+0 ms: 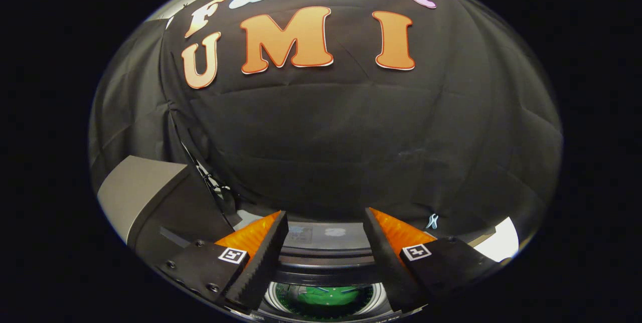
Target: Put the clothes into the washing machine and then close the washing machine lid.
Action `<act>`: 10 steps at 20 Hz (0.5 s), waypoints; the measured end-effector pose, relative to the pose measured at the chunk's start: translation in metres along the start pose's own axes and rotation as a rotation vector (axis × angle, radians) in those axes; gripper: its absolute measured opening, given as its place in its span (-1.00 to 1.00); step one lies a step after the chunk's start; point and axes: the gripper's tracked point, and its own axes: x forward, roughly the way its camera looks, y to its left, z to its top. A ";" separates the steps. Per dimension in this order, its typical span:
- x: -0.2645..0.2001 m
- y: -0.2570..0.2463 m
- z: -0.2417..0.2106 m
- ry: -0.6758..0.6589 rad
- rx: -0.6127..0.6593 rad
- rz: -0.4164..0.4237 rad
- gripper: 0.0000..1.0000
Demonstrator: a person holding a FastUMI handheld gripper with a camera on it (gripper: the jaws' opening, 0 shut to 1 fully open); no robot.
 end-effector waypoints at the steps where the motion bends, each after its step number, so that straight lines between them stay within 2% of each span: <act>1: -0.004 0.000 -0.006 0.011 0.005 0.000 0.94; 6: -0.022 0.002 -0.047 0.068 0.036 0.000 0.94; 10: -0.022 0.000 -0.063 0.101 0.063 -0.007 0.94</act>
